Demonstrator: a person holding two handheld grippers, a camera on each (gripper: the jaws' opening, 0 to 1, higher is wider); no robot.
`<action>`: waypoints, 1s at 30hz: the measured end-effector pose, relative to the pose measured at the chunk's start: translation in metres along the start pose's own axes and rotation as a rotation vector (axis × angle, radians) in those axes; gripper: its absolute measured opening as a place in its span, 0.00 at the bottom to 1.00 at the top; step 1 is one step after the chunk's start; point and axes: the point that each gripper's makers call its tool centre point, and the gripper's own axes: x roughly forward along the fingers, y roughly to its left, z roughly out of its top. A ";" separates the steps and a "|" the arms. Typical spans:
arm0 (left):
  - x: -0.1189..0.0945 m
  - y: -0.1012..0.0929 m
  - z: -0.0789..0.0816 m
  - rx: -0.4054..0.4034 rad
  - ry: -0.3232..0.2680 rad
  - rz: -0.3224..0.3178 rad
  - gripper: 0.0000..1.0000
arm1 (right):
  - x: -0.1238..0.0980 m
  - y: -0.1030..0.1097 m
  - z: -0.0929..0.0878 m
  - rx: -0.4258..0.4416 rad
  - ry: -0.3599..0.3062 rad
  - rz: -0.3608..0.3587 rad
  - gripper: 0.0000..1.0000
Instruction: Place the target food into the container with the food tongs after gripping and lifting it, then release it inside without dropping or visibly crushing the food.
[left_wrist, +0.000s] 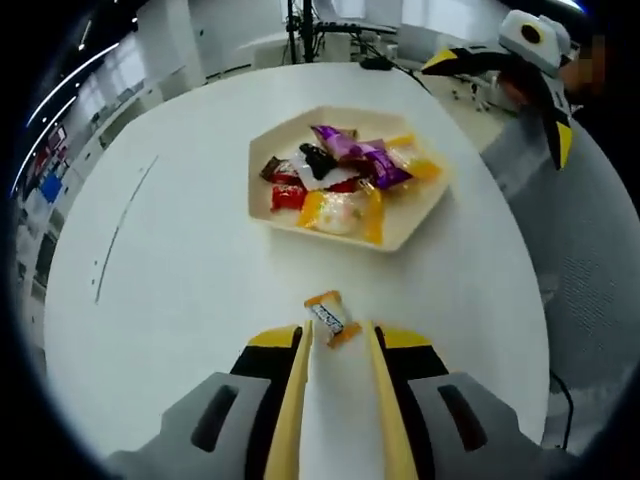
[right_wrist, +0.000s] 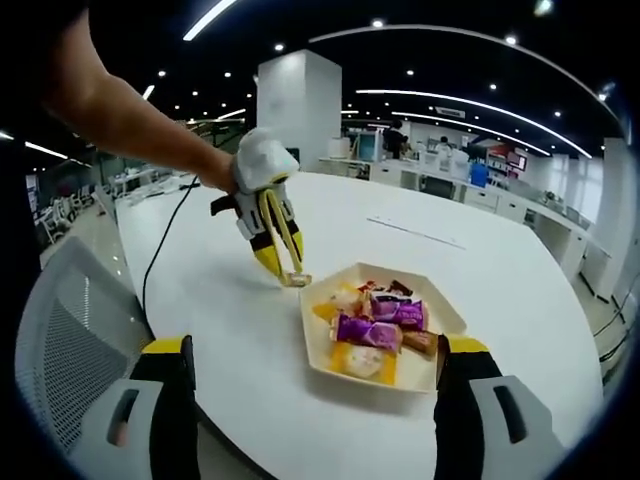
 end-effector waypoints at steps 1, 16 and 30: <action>0.001 0.002 0.000 -0.015 -0.005 0.000 0.25 | 0.000 0.000 0.000 -0.004 0.001 0.000 0.99; 0.006 0.003 -0.003 -0.138 -0.014 0.078 0.22 | -0.002 -0.001 0.003 0.002 -0.017 -0.006 0.99; 0.010 0.007 -0.002 -0.299 -0.057 0.143 0.17 | -0.001 -0.001 0.001 -0.005 -0.010 -0.007 0.98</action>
